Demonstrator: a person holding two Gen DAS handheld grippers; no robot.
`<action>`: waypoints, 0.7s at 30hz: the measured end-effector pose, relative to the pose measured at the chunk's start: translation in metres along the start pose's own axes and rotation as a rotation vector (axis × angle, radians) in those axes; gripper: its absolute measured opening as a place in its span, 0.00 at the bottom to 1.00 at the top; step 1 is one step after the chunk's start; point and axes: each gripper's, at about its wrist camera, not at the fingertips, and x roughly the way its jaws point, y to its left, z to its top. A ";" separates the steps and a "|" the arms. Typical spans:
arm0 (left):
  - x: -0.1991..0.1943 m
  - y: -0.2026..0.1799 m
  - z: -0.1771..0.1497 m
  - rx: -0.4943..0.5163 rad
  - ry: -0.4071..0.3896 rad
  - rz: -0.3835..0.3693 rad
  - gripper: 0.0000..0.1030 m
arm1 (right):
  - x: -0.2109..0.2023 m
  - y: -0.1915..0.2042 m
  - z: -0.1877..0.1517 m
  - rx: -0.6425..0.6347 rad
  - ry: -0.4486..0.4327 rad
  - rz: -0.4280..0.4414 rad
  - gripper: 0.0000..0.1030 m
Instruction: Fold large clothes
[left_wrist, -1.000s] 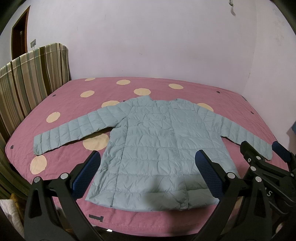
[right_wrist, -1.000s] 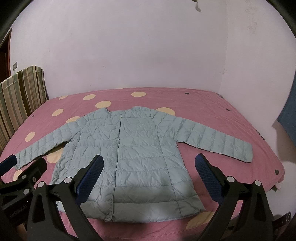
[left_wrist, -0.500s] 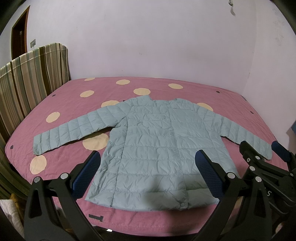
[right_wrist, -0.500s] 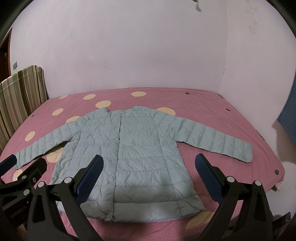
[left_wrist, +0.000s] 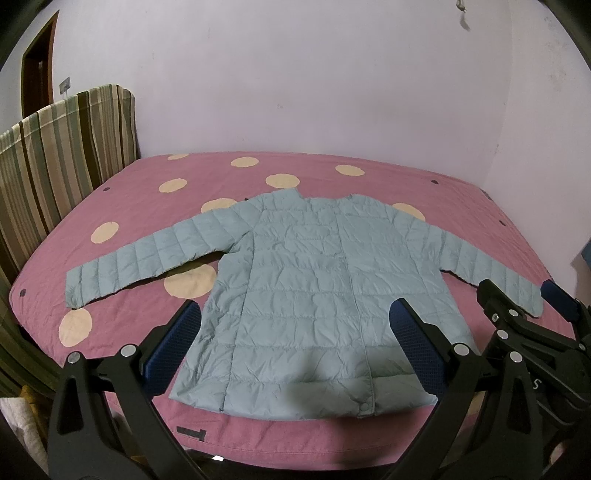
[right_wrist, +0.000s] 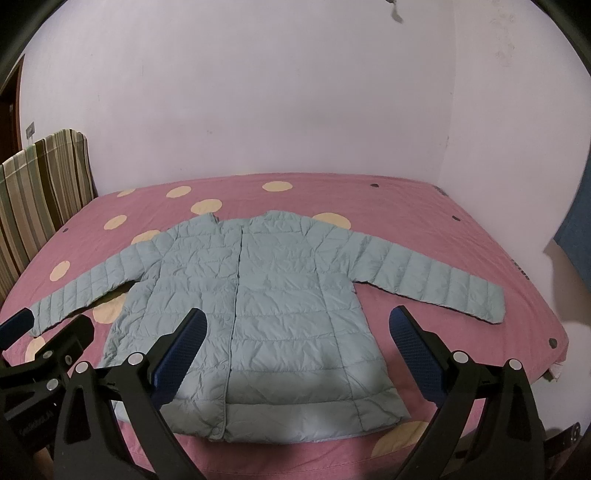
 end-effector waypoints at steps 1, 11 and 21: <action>0.000 0.000 0.000 0.000 0.000 0.000 0.98 | 0.000 0.000 0.000 0.000 0.000 0.000 0.95; 0.000 0.000 0.000 0.000 0.001 -0.001 0.98 | 0.003 -0.002 -0.002 0.000 0.000 -0.001 0.95; 0.013 -0.005 -0.008 -0.004 0.026 0.002 0.98 | 0.016 -0.002 -0.002 0.004 0.022 0.007 0.95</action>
